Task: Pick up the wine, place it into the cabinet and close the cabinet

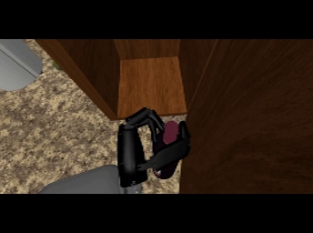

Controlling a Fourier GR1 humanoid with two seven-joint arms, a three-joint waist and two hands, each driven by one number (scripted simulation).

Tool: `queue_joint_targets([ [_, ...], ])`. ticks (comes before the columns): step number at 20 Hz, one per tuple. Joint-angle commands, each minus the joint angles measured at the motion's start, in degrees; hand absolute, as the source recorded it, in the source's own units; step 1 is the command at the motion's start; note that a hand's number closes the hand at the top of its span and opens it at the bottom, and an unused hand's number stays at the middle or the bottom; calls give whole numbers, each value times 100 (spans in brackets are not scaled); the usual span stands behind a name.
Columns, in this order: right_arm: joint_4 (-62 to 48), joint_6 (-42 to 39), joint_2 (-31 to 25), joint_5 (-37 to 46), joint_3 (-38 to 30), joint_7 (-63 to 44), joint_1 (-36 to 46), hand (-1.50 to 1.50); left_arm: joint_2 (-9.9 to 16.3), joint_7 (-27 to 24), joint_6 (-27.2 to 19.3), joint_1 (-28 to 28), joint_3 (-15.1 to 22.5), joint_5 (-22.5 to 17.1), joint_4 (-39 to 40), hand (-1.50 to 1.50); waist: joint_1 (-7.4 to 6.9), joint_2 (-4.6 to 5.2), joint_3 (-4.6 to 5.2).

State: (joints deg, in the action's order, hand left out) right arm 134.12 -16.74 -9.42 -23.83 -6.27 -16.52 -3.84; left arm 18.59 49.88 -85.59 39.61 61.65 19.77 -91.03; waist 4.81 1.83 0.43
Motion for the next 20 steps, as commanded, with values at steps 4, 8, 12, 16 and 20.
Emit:
queue_joint_targets([
  [4,9,-19,-80,-187,-219,-8,44,-150,-87,-191,-33,340,-251,-415,158,150,105,40,3],
  [8,-75,-6,-4,-220,-81,-34,107,-150,-130,-325,-33,383,-252,-611,211,150,71,53,5],
  [12,-88,-168,-31,-234,-101,74,-5,-150,-164,-405,-32,529,-310,-837,415,150,144,69,1],
  [16,13,-151,-20,-319,-108,56,18,-150,-45,-386,105,781,-535,-1158,650,150,202,82,1],
  [20,-174,-146,-93,-378,-226,56,189,-150,-114,-557,324,699,-415,-1316,997,150,193,124,0],
])
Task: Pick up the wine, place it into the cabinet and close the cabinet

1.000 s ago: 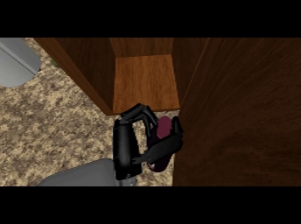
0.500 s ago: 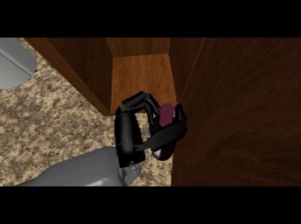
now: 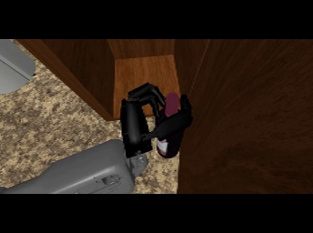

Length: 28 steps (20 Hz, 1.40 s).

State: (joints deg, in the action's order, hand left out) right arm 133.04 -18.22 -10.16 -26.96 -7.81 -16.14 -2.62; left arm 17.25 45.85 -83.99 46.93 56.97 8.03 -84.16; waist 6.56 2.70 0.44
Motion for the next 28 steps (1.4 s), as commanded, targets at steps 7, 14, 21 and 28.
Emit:
queue_joint_targets([
  [7,109,-107,-41,-79,-49,48,-48,-150,-294,-541,451,-96,-131,-592,814,150,61,12,1],
  [14,41,-90,-126,-49,-9,-48,147,-150,-566,-1144,763,-312,-225,-871,1208,150,51,66,19],
  [21,-55,-30,-40,-67,-80,3,80,-150,-698,-1942,1214,-391,-660,-1212,1569,150,20,52,16],
  [28,30,-83,-87,-190,-161,-16,-16,-150,-795,-2924,1841,-491,-1248,-1659,1861,150,41,41,20],
])
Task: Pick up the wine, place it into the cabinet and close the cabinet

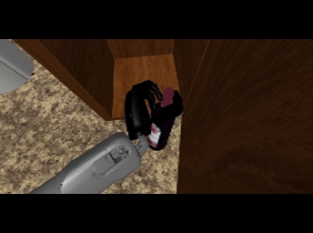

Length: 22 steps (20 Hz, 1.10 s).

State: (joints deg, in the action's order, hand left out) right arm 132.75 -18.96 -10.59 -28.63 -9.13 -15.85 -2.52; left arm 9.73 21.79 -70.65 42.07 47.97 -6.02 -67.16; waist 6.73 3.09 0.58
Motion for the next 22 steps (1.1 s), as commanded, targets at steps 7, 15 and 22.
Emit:
queue_joint_targets([
  [7,39,89,55,-102,-4,-76,-36,-150,-326,-1810,1456,-51,-1285,-897,776,150,-19,-3,-2],
  [15,116,-41,-14,-132,-129,-36,-225,-150,-507,-3514,2761,310,-2426,-1430,2243,150,-38,-82,-28],
  [22,-214,-108,34,2,77,26,24,-150,-732,-4204,3303,1177,-3032,-1588,3715,150,-53,-35,-40],
])
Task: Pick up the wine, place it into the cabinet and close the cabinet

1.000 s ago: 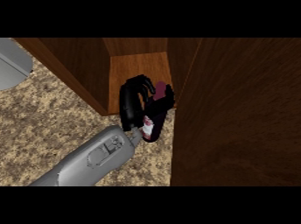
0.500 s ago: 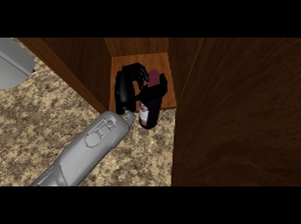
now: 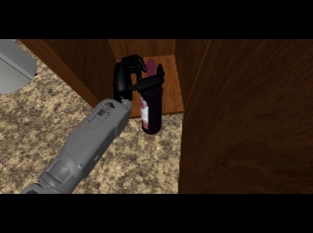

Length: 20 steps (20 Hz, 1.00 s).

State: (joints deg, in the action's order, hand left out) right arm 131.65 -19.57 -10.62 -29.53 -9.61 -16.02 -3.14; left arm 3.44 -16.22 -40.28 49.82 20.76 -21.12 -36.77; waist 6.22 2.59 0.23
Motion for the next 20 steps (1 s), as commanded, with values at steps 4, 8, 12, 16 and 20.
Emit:
queue_joint_targets([
  [4,-35,0,127,203,136,99,14,-150,48,-916,537,600,-722,-214,1226,150,-22,-6,-6],
  [8,-88,-100,31,171,64,111,32,-150,9,-1062,357,960,-841,-125,1862,150,25,-4,-11],
  [12,-87,11,6,112,41,6,167,-150,88,-1284,431,1074,-949,-104,2274,-150,29,15,-7],
  [16,37,-114,35,111,91,31,-110,-150,65,-1209,182,1334,-971,-19,2703,-150,121,2,-15],
  [20,20,-129,51,174,56,126,-49,-150,224,-1209,308,1403,-1002,11,2976,-150,91,16,-14],
])
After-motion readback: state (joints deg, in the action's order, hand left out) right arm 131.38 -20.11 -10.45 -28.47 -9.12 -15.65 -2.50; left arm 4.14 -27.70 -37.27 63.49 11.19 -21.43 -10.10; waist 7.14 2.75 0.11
